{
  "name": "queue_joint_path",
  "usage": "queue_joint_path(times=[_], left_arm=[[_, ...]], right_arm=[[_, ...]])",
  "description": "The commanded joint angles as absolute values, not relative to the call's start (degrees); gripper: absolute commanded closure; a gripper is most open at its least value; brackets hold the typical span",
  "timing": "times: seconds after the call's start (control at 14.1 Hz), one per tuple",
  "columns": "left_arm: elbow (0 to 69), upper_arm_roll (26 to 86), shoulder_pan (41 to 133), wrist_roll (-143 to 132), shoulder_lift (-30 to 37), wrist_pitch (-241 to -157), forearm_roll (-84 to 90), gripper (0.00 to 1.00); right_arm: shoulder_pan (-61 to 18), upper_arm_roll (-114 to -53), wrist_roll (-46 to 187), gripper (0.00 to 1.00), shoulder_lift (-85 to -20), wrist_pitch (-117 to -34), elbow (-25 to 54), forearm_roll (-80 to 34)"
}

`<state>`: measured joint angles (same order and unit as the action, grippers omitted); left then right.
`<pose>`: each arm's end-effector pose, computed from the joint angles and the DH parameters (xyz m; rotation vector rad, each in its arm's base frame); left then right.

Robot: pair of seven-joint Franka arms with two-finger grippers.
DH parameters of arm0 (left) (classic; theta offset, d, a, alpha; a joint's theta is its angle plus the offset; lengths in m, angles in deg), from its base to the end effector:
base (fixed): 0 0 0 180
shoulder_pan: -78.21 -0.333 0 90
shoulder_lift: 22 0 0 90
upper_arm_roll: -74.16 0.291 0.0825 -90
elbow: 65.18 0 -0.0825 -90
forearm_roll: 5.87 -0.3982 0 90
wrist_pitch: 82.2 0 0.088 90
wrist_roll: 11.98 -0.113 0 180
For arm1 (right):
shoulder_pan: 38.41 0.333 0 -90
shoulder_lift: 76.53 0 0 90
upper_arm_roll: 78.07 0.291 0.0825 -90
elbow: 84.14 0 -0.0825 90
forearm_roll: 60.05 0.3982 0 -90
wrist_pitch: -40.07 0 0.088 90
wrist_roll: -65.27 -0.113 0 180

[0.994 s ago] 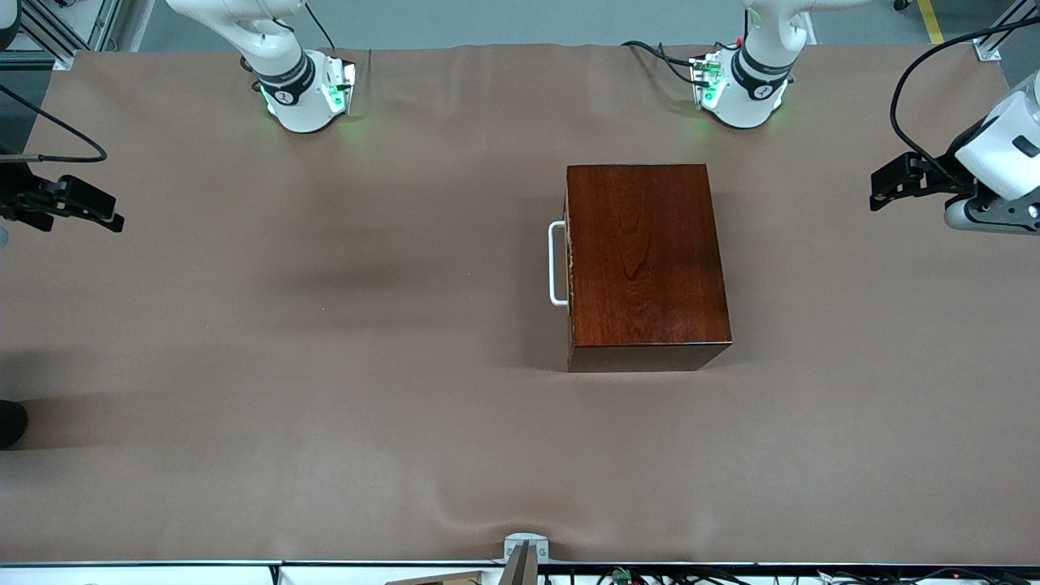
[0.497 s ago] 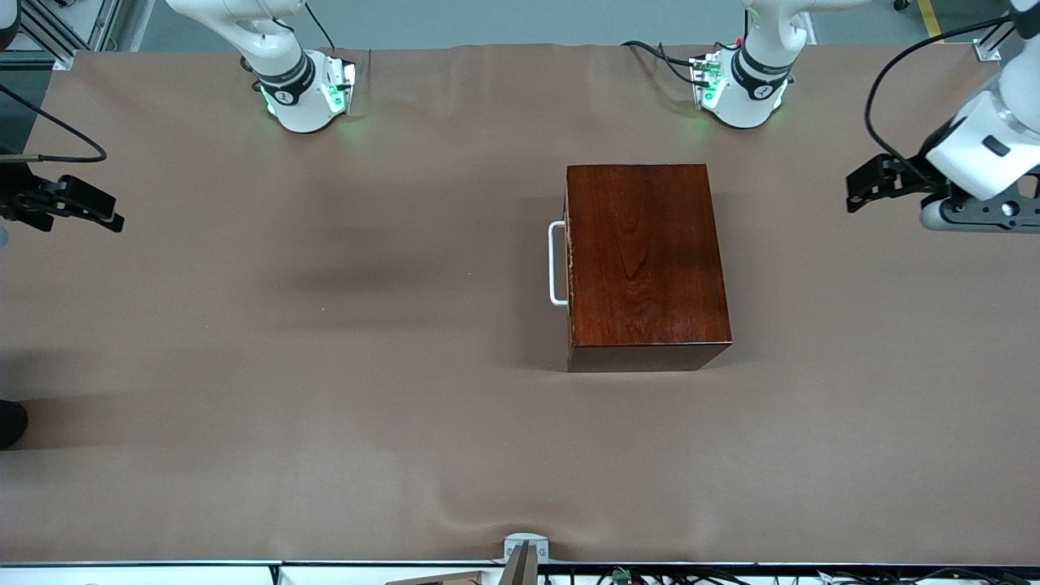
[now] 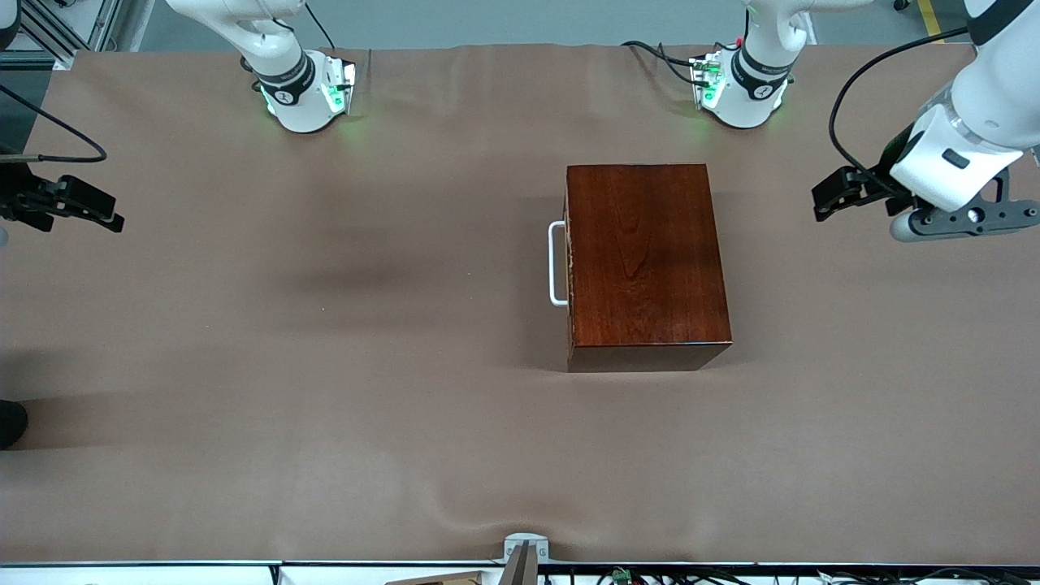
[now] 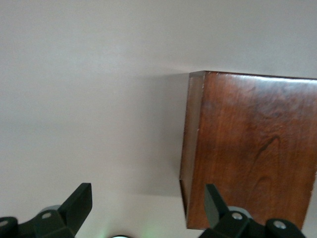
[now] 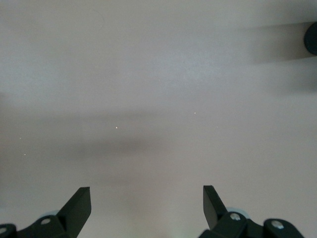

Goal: Open drawer, take yellow block, close drawer
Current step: 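Move the left gripper from rest toward the wooden box, then reach the left gripper over the box to the white drawer handle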

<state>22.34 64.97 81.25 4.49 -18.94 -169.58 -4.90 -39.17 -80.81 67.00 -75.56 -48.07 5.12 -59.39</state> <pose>0.5652 -0.1223 0.5803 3.1271 0.1153 -0.0935 0.5688 -0.0332 0.5873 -3.1284 0.0481 0.0562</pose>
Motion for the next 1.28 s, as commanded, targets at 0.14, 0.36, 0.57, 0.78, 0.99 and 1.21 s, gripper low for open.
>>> queue_joint_path(times=[0.14, 0.36, 0.57, 0.78, 0.99, 1.21], left_arm=[[14.55, 63.87, 82.61, 13.4, -14.36, -168.95, -1.84, 0.0], [13.21, 63.08, 85.14, 20.43, -13.83, -169.03, -0.59, 0.0], [12.86, 63.08, 90.32, 24.83, -12.16, -170.52, -0.15, 0.0], [12.77, 63.08, 95.16, 32.64, -10.67, -175.09, -0.33, 0.0], [12.77, 63.08, 97.89, 33.37, -9.35, -175.8, -0.42, 0.0], [12.77, 63.34, 101.05, 33.72, -7.07, -176.85, -1.29, 0.0]], right_arm=[[-39.38, -80.62, 67.21, 0.0, -76.26, -49.13, 5.16, -59.26], [-39.46, -80.62, 67.12, 0.0, -76.26, -50.28, 5.25, -59.26], [-39.38, -80.62, 67.03, 0.0, -76.18, -50.19, 5.25, -59.26], [-39.38, -80.62, 67.03, 0.0, -76.18, -49.84, 5.25, -59.26], [-39.38, -80.7, 67.03, 0.0, -76.18, -49.75, 5.25, -59.26], [-39.38, -80.7, 67.03, 0.0, -76.18, -49.75, 5.25, -59.26]])
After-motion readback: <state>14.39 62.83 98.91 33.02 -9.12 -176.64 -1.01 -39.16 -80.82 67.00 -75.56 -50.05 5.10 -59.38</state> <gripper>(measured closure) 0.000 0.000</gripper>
